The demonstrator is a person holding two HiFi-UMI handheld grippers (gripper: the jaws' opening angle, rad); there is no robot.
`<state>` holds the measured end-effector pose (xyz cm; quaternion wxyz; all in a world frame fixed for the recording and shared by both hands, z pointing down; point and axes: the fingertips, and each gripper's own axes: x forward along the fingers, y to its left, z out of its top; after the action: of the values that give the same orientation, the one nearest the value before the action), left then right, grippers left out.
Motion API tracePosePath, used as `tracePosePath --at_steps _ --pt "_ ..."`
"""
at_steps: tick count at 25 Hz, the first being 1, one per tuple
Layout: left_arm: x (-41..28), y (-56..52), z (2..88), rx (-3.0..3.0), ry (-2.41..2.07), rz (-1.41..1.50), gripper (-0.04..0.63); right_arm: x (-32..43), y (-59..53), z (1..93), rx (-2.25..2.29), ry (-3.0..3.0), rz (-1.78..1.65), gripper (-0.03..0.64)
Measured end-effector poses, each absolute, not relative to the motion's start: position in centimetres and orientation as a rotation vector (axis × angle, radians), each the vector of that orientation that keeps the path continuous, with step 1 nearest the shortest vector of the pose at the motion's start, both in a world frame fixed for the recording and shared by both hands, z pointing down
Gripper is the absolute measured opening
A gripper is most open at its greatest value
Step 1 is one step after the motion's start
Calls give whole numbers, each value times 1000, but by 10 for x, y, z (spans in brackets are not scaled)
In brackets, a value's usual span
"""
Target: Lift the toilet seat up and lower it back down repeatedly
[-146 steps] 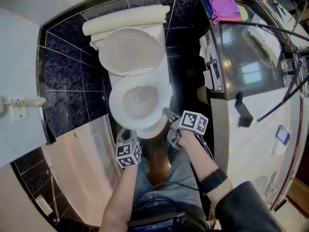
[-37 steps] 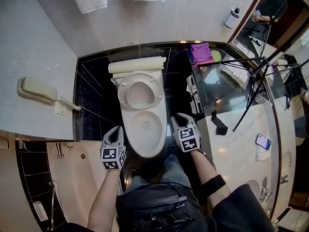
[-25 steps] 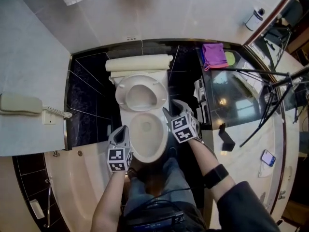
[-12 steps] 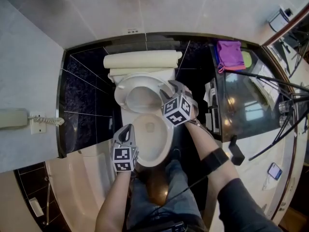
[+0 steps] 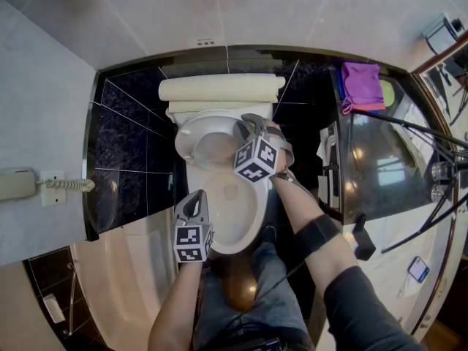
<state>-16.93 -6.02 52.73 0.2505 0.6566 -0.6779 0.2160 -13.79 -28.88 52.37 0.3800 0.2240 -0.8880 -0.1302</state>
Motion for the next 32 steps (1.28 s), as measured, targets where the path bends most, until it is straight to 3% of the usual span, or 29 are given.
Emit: tracePosePath --at_steps 9,32 --pt "-162 -39 552 1737 -1803 600 0 -132 -270 518 569 -2255 -367 91" --pt "-139 22 575 1746 -1707 566 0 -68 -87 523 457 -2159 -650 87"
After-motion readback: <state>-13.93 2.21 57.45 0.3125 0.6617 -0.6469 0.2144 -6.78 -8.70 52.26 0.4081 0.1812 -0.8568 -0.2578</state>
